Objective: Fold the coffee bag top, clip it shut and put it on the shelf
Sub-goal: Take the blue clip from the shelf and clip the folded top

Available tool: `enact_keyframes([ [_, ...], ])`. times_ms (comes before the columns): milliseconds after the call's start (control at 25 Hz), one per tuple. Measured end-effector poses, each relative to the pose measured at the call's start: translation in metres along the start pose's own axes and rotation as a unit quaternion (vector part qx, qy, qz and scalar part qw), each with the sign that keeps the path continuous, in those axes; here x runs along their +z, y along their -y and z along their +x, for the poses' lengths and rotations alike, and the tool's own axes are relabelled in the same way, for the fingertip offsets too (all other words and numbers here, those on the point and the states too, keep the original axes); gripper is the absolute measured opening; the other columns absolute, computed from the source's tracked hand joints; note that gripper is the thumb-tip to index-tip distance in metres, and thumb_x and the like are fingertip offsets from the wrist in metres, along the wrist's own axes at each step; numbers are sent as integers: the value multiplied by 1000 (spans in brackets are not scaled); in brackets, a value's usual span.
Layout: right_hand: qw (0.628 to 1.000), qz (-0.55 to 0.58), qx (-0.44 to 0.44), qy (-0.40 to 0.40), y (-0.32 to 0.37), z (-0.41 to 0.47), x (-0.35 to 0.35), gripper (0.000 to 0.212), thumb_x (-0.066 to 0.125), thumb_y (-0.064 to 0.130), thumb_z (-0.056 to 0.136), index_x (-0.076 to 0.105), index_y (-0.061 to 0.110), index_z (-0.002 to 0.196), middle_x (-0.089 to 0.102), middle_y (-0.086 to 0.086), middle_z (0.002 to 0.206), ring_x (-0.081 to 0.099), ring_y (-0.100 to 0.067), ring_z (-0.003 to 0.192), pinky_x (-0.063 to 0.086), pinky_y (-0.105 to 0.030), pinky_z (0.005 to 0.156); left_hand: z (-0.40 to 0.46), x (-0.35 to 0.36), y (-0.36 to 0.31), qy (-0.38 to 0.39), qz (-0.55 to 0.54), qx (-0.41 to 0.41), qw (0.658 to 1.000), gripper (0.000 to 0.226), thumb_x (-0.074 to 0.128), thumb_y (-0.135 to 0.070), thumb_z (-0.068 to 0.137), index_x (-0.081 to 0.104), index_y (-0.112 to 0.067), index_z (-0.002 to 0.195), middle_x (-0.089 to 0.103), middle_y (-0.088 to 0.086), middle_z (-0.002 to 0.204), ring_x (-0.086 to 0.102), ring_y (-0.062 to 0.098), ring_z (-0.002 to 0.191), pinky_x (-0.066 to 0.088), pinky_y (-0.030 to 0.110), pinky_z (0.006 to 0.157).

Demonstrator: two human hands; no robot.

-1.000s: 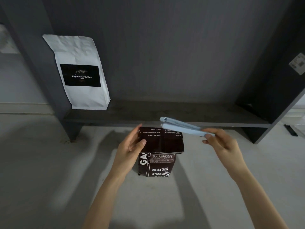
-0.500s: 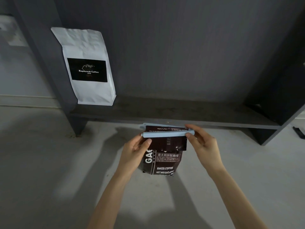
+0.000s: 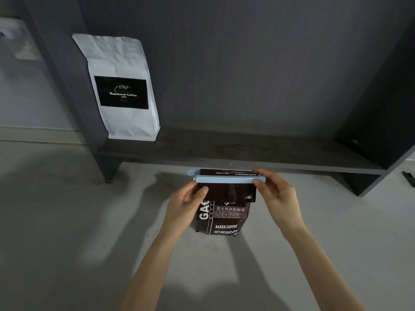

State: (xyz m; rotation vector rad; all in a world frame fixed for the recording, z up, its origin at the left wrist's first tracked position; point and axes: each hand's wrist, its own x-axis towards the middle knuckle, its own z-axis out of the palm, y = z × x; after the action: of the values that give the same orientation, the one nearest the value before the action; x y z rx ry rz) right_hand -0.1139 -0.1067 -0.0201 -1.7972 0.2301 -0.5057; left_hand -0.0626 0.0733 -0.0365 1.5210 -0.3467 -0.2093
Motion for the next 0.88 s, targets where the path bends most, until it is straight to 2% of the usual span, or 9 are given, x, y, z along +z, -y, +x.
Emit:
enact_keyframes([
  [120, 1000, 10, -2, 1, 2, -2, 1, 32, 54, 6, 84, 57, 37, 82, 64, 2, 80, 62, 1, 70, 48, -4, 64, -1, 0, -2, 5, -19, -3, 1000, 26, 52, -3, 85, 60, -22, 101, 63, -19, 90, 61, -17, 78, 44, 0, 65],
  [200, 1000, 17, -2, -2, 2, -3, 1, 32, 54, 5, 84, 57, 36, 81, 63, 9, 80, 61, 9, 69, 46, -2, 63, 0, -1, -2, 5, -29, -1, 1000, 32, 53, -2, 84, 55, -17, 112, 63, -15, 95, 61, -15, 80, 44, 1, 66],
  [280, 1000, 14, 0, -10, 2, -4, 1, 32, 54, 5, 84, 57, 36, 80, 62, 9, 78, 59, 11, 66, 46, -2, 62, 1, -4, -4, -6, -46, 3, 999, 42, 56, -3, 82, 48, -19, 120, 63, -12, 99, 62, -13, 83, 45, 2, 68],
  [520, 999, 27, 11, -17, 3, -8, 2, 31, 54, 4, 84, 57, 35, 79, 62, 9, 78, 59, 10, 65, 45, -2, 62, 6, -8, -3, -19, -50, -7, 999, 30, 57, -14, 83, 56, -32, 106, 65, -15, 100, 60, -13, 89, 46, 3, 74],
  [640, 999, 47, 13, -14, 5, -9, 1, 28, 53, 3, 84, 58, 31, 80, 62, 8, 78, 59, 10, 65, 45, -2, 61, 8, -9, -1, -8, -46, -19, 999, 30, 60, -21, 79, 59, -28, 108, 67, -13, 101, 61, -6, 95, 47, 9, 78],
  [760, 999, 49, 21, -5, 6, -10, 0, 28, 53, 3, 84, 58, 30, 80, 62, 7, 77, 59, 8, 64, 45, -2, 60, 8, -9, 1, 3, -63, -22, 998, 42, 65, -32, 66, 61, -24, 107, 70, -9, 98, 62, 2, 98, 48, 7, 76],
  [880, 1000, -3, 24, 7, 7, -12, -3, 27, 55, 6, 84, 58, 33, 82, 62, 6, 79, 59, -5, 75, 48, -7, 66, 8, -5, 2, -19, -78, -24, 997, 23, 65, -20, 73, 65, -25, 95, 74, -13, 83, 65, 0, 88, 47, 5, 68],
])
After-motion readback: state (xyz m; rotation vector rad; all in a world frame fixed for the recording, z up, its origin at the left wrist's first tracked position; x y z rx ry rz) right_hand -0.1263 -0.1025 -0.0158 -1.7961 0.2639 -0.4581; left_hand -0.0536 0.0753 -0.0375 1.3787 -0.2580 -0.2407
